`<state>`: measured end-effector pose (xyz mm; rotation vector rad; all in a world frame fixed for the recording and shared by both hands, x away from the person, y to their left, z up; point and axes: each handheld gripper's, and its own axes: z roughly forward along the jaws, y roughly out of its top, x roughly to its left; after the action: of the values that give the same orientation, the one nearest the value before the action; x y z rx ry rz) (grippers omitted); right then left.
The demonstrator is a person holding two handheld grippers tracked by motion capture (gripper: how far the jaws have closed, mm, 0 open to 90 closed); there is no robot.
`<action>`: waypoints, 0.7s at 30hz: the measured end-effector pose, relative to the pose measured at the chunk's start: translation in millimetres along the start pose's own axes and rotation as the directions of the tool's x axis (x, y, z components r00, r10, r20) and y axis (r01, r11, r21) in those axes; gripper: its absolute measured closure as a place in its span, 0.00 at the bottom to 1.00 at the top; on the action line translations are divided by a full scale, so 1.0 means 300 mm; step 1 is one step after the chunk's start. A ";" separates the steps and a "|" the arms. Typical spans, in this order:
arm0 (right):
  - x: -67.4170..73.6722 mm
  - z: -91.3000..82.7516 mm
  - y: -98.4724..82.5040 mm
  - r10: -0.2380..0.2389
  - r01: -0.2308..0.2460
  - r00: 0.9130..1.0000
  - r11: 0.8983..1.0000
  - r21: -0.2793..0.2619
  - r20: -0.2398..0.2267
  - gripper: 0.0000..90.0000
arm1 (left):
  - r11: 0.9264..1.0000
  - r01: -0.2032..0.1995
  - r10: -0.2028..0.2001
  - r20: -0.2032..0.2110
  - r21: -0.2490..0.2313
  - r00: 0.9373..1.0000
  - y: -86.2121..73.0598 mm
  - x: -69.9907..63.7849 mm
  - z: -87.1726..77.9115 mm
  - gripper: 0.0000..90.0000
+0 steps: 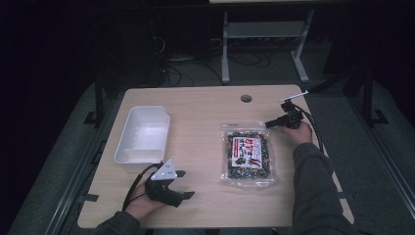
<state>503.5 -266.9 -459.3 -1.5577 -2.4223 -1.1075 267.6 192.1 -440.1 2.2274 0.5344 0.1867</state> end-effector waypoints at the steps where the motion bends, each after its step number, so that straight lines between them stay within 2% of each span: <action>1: 0.001 -0.007 -0.003 -0.003 0.003 1.000 1.000 -0.007 -0.005 0.92 | 1.000 -0.001 0.001 -0.001 0.000 1.000 0.000 0.000 0.000 0.25; 4: 0.011 -0.033 -0.011 -0.031 0.031 0.999 0.999 -0.017 -0.014 0.99 | 1.000 -0.001 0.001 -0.003 -0.004 1.000 0.001 0.001 -0.003 0.25; 10: 0.056 -0.115 -0.028 -0.081 0.079 0.997 0.993 -0.084 -0.018 1.00 | 1.000 -0.006 0.006 -0.001 -0.006 1.000 0.004 -0.004 -0.002 0.25; 16: 0.113 -0.214 -0.049 -0.135 0.132 0.991 0.980 -0.149 -0.007 1.00 | 1.000 -0.005 0.005 0.001 -0.012 1.000 0.013 -0.003 0.001 0.25; 21: 0.169 -0.295 -0.064 -0.175 0.167 0.984 0.959 -0.230 -0.016 1.00 | 1.000 0.006 -0.006 0.008 -0.021 1.000 0.022 0.006 0.013 0.25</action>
<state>434.8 -284.6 -383.4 -1.3870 -2.5214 -1.4788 272.5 186.3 -437.7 2.2050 0.5324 0.1792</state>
